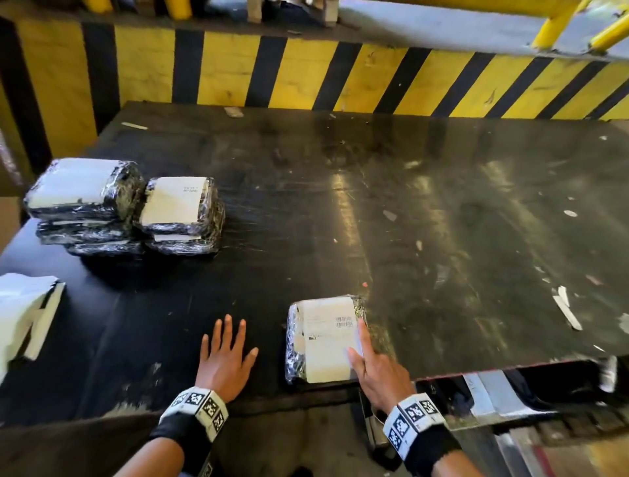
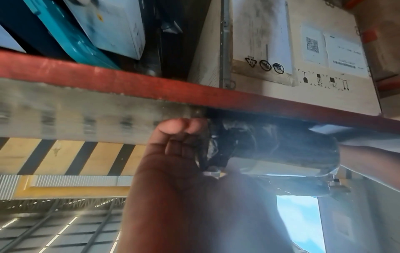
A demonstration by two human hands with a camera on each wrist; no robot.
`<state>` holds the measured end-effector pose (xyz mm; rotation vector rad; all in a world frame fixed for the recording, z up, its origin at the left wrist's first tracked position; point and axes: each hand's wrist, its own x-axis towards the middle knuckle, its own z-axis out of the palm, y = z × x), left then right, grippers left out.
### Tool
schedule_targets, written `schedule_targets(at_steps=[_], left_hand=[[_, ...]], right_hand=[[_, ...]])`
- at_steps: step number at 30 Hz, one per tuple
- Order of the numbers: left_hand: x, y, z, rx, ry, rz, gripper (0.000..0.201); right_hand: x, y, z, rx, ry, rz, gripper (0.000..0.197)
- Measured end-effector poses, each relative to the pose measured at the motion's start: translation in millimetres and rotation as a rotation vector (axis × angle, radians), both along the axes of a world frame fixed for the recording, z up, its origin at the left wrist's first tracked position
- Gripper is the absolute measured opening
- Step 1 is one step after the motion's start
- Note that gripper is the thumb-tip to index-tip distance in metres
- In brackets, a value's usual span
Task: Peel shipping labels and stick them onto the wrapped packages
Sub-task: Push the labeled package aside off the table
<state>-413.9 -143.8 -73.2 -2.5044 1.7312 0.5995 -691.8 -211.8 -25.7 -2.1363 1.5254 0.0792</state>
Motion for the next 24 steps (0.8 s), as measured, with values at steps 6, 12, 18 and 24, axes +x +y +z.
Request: schedule_targets(at_steps=[6, 12, 18, 24], left_hand=[[7.4, 20.7, 19.6, 0.004, 0.189, -0.021, 0.065], [58.6, 45.6, 73.2, -0.104, 0.488, 0.08, 0.057], [160.4, 75.6, 108.2, -0.378, 0.393, 0.259, 0.044], [291.7, 123.2, 105.9, -0.56, 0.252, 0.385, 0.031]], right_hand=[[21.4, -7.0, 14.6, -0.222, 0.093, 0.048, 0.097], [121.7, -3.7, 36.3, -0.186, -0.19, 0.202, 0.095], [258.5, 9.5, 57.8, -0.154, -0.276, 0.445, 0.069], [405.4, 30.4, 50.4, -0.168, -0.305, 0.553, 0.087]])
